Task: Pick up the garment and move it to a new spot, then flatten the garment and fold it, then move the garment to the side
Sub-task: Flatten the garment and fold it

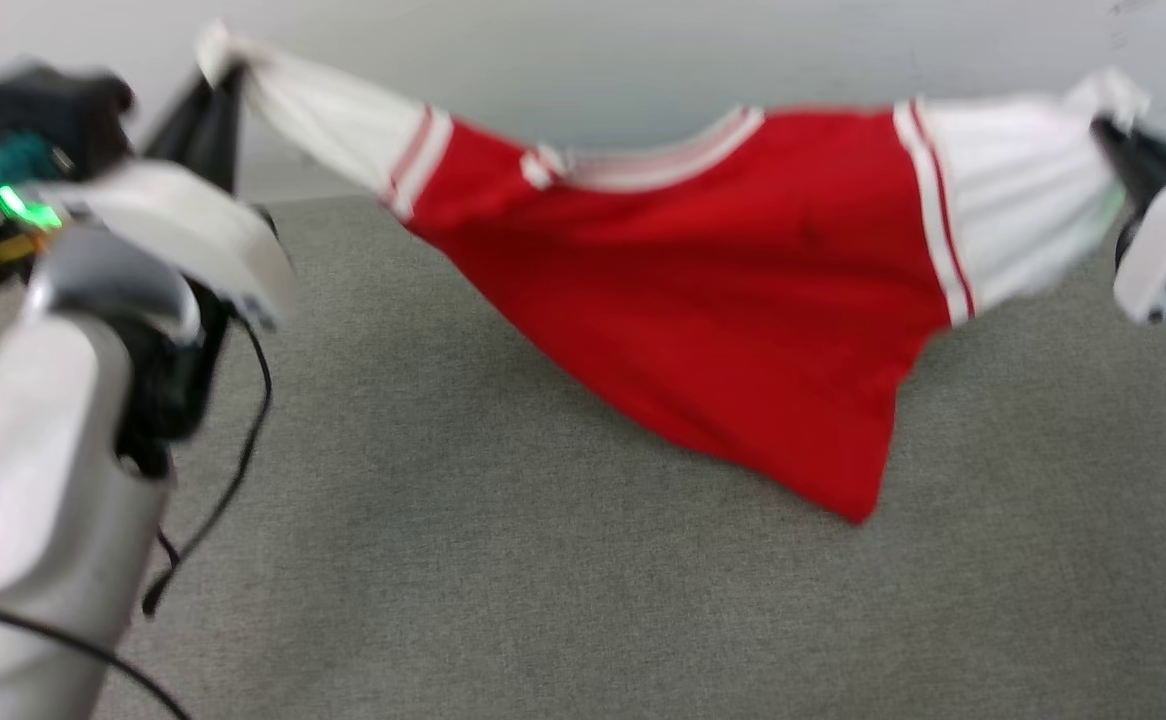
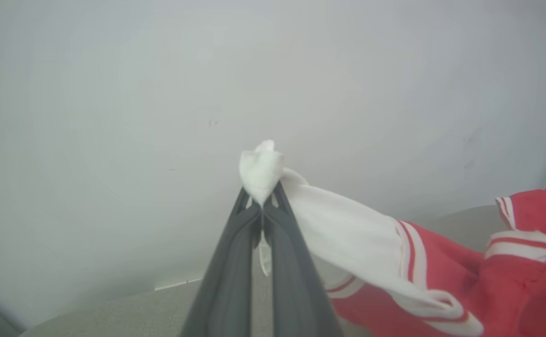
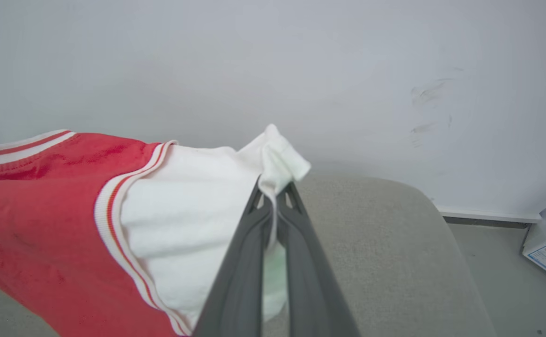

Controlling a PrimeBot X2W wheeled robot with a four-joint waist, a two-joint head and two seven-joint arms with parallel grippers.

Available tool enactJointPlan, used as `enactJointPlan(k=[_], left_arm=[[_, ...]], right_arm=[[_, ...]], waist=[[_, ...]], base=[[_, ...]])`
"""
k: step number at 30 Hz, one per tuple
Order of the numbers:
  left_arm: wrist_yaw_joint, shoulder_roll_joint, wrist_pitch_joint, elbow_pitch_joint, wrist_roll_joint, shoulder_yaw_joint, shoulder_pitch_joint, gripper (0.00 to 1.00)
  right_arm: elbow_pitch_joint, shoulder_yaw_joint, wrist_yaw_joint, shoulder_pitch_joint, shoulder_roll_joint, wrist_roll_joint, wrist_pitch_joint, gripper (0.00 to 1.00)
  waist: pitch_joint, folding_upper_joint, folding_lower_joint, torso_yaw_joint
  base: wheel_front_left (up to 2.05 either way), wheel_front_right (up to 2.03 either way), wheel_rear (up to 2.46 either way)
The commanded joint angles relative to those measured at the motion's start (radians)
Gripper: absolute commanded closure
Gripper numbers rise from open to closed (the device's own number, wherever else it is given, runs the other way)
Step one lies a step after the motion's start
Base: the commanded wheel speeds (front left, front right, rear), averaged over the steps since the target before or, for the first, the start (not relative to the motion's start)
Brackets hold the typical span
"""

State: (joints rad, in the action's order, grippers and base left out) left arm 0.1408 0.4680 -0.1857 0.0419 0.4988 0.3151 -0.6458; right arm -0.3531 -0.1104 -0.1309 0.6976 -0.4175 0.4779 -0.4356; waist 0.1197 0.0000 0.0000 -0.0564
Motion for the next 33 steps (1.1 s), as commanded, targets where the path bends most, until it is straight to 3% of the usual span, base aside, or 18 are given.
enactJointPlan(k=[1,12,22,33], left_arm=[[-0.010,-0.005,0.024,0.030,0.010,-0.019,-0.071,1.00],[-0.063,-0.027,0.127,0.323,-0.038,-0.039,-0.524,1.00],[-0.097,0.007,0.186,0.496,-0.120,-0.023,-0.924,1.00],[-0.107,0.001,0.227,0.612,-0.132,-0.022,-1.122,1.00]], right_arm=[[-0.007,-0.004,0.000,0.066,0.014,-0.026,0.033,1.00],[-0.156,-0.126,0.000,0.477,0.043,-0.110,0.174,1.00],[-0.313,-0.158,0.000,0.886,0.078,-0.104,0.346,1.00],[-0.462,-0.219,0.000,1.095,0.103,-0.089,0.484,1.00]], waist=[[0.000,0.0000,0.0000,-0.003],[0.117,0.0000,0.0000,-0.008],[0.308,0.0000,0.0000,-0.033],[0.452,0.0000,0.0000,-0.047]], base=[[0.00,0.00,0.00],[0.00,0.00,0.00],[0.00,0.00,0.00],[0.00,0.00,0.00]])
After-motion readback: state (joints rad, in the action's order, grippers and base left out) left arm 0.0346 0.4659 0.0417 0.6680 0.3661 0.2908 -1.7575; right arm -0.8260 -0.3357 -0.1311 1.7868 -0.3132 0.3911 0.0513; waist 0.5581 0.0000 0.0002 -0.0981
